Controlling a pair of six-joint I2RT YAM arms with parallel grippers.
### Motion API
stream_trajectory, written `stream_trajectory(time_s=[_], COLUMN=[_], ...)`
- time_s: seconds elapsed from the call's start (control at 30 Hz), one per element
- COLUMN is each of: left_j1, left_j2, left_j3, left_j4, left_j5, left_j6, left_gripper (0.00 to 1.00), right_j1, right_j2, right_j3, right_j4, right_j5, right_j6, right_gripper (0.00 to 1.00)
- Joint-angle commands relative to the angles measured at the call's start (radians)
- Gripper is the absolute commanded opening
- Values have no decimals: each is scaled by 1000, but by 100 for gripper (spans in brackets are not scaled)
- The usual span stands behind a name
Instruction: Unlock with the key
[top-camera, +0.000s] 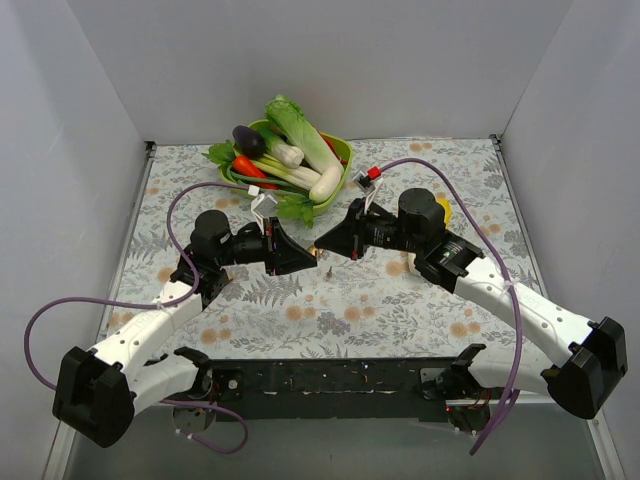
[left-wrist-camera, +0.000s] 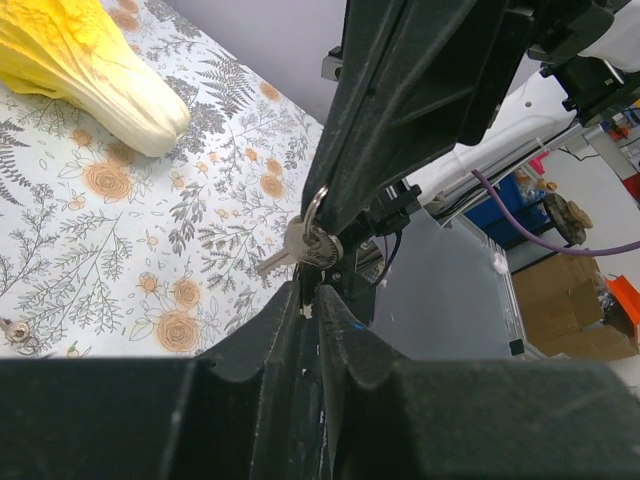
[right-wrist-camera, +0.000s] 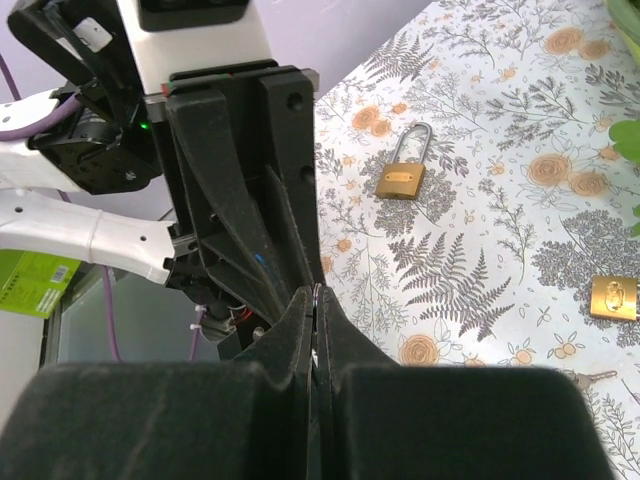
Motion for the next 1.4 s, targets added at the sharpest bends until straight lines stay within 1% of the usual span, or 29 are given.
stream_trajectory(time_s=[0.0,0.23,0.27,0.5,0.6,0.63,0.7,0.73,0.77,0.8,0.87,0.9,0.93,1.0,1.03,1.13,1.3,1.37], left_j1=[-5,-6,-5,-5,-5,-5,-5,-6,-6,-6,-9,-11,-11,-12,-14,-21,-43,-52], left_j2=[-27,-30,-31,-54,-65,-65,-58,-52,-44,-32,-21,-12,-10,-12,-19,-30,-27,-22], left_j3=[-11,-13,-13,-22,-2,9,33,50,59,65,75,81,87,98,96,92,119,131], left_j4=[18,18,18,8,-40,-108,-173,-228,-253,-275,-314,-328,-363,-399,-414,-439,-503,-540], left_j5=[-22,-25,-24,-53,-96,-108,-122,-117,-101,-94,-78,-67,-67,-74,-76,-61,-25,-21], left_j6=[17,20,22,41,84,147,208,256,279,291,304,307,315,333,333,324,321,324], left_gripper=[11,4,0,0,0,0,0,0,0,0,0,0,0,0,0,0,0,0], right_j1=[-13,-19,-18,-27,-29,-29,-29,-30,-29,-29,-29,-29,-29,-30,-32,-30,-32,-30], right_j2=[-11,-5,-2,3,1,1,0,-3,-9,-14,-35,-43,-51,-74,-78,-80,-31,-5], right_j3=[-12,-23,-24,-38,-41,-37,-32,-34,-37,-38,-47,-51,-54,-63,-64,-67,-63,-70], right_j4=[52,68,68,75,44,26,-8,-33,-46,-56,-77,-77,-77,-106,-108,-102,-88,-48], right_j5=[-17,-24,-23,-26,-8,15,32,38,40,40,38,40,35,28,9,-65,-175,-234], right_j6=[18,39,41,50,41,18,-16,-48,-63,-77,-111,-122,-129,-151,-159,-198,-237,-234], right_gripper=[1,1,1,1,1,1,1,4,9,29,53,68,73,80,80,82,82,82])
